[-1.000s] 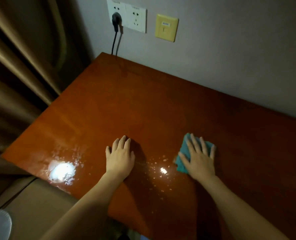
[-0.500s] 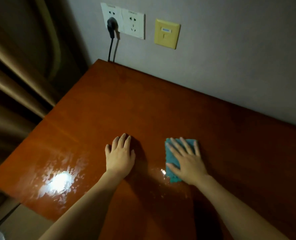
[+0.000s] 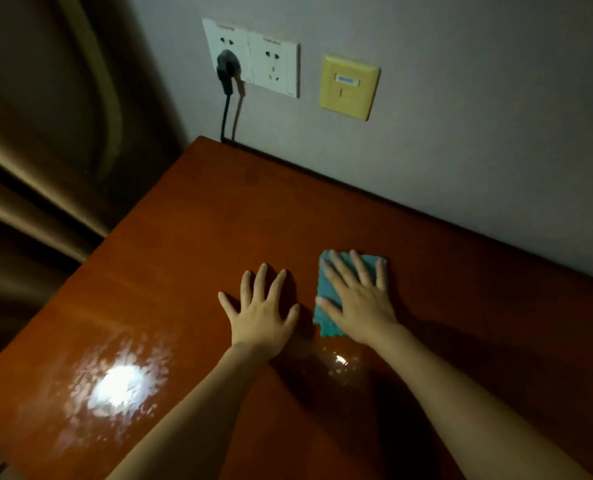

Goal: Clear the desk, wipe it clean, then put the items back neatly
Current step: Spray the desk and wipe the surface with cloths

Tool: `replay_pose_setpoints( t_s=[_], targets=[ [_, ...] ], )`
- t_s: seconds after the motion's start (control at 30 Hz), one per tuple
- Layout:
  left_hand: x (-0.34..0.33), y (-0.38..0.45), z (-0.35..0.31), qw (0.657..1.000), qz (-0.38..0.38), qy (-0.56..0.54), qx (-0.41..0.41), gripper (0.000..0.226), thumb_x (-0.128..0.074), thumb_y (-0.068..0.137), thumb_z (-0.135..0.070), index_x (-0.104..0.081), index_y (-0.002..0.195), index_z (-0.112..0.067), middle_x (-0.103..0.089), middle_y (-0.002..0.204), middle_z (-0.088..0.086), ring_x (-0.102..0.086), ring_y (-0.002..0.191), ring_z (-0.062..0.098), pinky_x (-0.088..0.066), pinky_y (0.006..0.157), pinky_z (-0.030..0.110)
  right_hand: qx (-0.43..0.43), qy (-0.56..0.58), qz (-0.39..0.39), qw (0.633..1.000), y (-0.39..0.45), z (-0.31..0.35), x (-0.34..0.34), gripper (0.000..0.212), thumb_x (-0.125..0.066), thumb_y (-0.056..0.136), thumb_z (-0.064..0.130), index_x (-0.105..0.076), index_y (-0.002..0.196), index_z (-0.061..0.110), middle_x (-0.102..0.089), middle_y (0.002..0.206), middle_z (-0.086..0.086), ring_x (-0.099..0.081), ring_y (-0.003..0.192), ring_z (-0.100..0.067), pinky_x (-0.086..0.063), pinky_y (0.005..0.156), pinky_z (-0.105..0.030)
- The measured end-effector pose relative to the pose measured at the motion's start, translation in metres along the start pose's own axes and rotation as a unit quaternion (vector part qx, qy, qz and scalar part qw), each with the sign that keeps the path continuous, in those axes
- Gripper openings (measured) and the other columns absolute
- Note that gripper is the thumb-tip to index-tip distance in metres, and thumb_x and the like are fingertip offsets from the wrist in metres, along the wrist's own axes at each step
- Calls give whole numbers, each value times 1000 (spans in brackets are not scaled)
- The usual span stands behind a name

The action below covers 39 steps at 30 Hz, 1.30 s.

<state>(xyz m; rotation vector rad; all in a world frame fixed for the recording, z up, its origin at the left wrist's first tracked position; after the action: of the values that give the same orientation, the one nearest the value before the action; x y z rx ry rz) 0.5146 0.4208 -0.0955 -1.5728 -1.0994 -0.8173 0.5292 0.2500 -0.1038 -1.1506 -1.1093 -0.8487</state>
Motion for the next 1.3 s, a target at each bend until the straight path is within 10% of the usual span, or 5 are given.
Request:
replay_pose_setpoints(
  t_s=[0.13, 0.43, 0.87, 1.07, 1.3],
  targets=[
    [1, 32, -14, 1000, 20, 3, 7, 70, -29, 90, -66, 3, 148, -42, 15, 158, -4, 22, 143, 25, 13, 103, 70, 125, -40, 19, 991, -30, -51, -10, 68, -7, 91, 67, -2, 151, 34, -13, 158, 8, -11, 145, -23, -6, 110, -56],
    [-3, 50, -25, 998, 17, 54, 14, 70, -11, 87, -72, 18, 145, -44, 26, 155, -1, 30, 140, 30, 15, 98, 73, -247, 63, -24, 967, 65, -113, 23, 67, -12, 94, 61, 5, 151, 30, 5, 160, 5, 7, 147, -25, 5, 110, -63],
    [1, 51, -40, 998, 43, 27, 40, 72, -19, 92, -66, 16, 148, -37, 29, 154, 3, 31, 138, 34, 13, 103, 71, -98, 17, 2, 995, -30, -123, -2, 73, -2, 91, 67, -20, 149, 25, -25, 154, 5, -33, 139, -29, -22, 106, -64],
    [-7, 60, -61, 997, 23, 44, 57, 72, -12, 89, -70, 22, 144, -39, 33, 152, 5, 33, 136, 39, 15, 98, 73, -288, 62, -30, 955, 19, -167, 16, 67, -13, 94, 61, 2, 152, 30, 2, 160, 6, 5, 147, -23, 3, 113, -60],
    [-9, 77, -83, 996, 33, 60, 53, 74, -12, 88, -72, 23, 144, -40, 33, 152, 4, 31, 136, 42, 12, 98, 74, -98, 26, -32, 994, 28, -110, 14, 72, 0, 86, 67, 15, 148, 33, 16, 156, 13, 12, 146, -22, 11, 111, -57]
  ],
)
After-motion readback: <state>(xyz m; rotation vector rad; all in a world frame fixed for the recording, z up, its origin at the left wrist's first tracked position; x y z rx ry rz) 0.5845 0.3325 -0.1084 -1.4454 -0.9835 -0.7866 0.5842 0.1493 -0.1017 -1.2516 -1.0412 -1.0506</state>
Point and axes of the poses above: each hand's wrist, its own y-axis towards the middle knuckle, its own x-axis out of the back of the hand, z = x × y, the point moved 5 cm from there along y, towards the middle knuckle
